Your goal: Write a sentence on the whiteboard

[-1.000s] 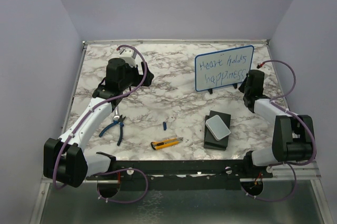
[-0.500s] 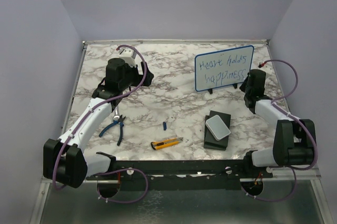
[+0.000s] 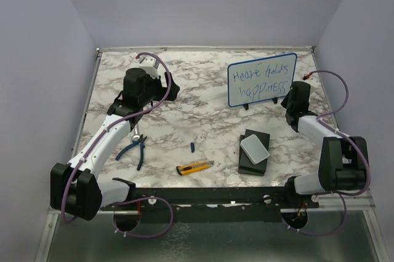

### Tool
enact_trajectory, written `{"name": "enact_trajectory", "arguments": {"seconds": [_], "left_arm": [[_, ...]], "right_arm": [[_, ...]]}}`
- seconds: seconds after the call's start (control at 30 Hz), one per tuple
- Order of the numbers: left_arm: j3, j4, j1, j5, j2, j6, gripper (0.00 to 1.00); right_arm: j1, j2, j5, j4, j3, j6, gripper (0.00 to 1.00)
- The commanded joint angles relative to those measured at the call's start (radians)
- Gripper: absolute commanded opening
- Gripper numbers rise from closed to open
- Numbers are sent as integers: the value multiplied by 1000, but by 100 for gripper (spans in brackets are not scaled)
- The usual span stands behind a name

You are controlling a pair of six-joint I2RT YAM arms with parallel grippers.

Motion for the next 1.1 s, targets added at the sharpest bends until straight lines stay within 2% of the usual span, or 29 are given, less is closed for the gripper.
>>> {"name": "enact_trajectory", "arguments": {"seconds": [0.0,1.07], "left_arm": [[-13,17,5,-9,-22,11,88],[-13,17,5,-11,-21,13,88]], "right_arm": [[-24,27,30,0,31,1,1],[-29,37,-48,97,4,-20,1]]}}
